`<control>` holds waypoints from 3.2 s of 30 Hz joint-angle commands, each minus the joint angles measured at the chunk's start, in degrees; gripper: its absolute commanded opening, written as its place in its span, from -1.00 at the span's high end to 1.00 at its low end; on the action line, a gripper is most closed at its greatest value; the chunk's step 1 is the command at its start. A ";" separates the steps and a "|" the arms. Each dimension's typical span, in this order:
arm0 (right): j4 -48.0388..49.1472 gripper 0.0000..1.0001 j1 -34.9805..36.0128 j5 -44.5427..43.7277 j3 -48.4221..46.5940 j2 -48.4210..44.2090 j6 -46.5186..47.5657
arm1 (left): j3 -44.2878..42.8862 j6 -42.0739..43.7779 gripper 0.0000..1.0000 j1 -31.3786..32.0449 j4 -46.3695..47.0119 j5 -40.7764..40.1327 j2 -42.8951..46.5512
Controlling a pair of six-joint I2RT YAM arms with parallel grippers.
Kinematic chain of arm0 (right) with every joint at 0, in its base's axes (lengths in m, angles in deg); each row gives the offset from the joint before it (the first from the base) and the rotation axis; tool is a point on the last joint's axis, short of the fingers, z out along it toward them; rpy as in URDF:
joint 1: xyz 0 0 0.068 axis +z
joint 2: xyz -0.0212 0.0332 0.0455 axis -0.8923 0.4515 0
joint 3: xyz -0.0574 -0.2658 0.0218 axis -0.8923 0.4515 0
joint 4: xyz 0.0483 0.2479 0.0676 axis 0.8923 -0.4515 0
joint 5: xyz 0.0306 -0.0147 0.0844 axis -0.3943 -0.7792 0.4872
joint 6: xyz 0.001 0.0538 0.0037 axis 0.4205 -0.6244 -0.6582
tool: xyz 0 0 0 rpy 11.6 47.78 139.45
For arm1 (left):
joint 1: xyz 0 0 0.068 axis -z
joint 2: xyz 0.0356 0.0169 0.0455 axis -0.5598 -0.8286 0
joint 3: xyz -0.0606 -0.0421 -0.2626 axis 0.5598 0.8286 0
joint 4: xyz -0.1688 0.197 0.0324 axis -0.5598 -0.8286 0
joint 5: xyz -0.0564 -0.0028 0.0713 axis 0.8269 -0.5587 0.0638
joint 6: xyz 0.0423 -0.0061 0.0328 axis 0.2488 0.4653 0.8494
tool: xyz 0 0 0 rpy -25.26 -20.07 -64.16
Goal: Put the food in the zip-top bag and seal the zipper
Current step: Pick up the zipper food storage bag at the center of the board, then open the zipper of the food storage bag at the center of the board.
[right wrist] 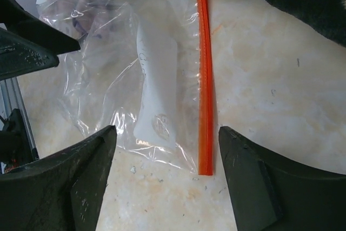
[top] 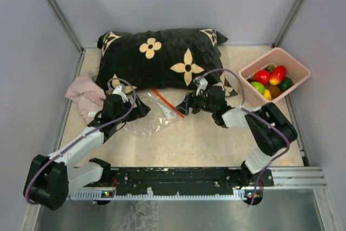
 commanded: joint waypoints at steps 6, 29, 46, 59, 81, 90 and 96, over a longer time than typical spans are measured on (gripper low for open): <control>8.81 -0.48 2.97 1.35 -6.84 11.58 -2.02 | 2.06 -0.93 -0.94 0.72 3.00 2.22 -2.48; 11.81 0.15 4.15 4.36 -5.08 14.97 0.54 | 3.62 -1.79 -0.94 2.45 7.92 3.34 -8.30; 5.85 0.63 6.50 -0.02 -3.48 12.52 4.91 | 2.31 -1.60 -0.92 3.89 8.36 3.37 -11.63; -6.23 1.00 15.33 -21.77 -3.23 -4.69 16.40 | -7.67 -6.42 -0.91 4.08 -4.01 4.32 -7.52; -12.41 1.00 26.49 -46.87 -1.75 -18.53 24.58 | -13.34 -6.55 -0.89 4.18 -6.92 6.80 -3.68; -19.09 1.00 26.47 -50.42 -3.51 -25.41 28.54 | -20.17 -3.49 -0.86 4.21 -13.34 10.99 -0.49; -17.73 1.00 26.55 -50.14 -1.96 -26.86 27.76 | -23.08 -5.58 -0.81 4.49 -12.86 16.90 -4.02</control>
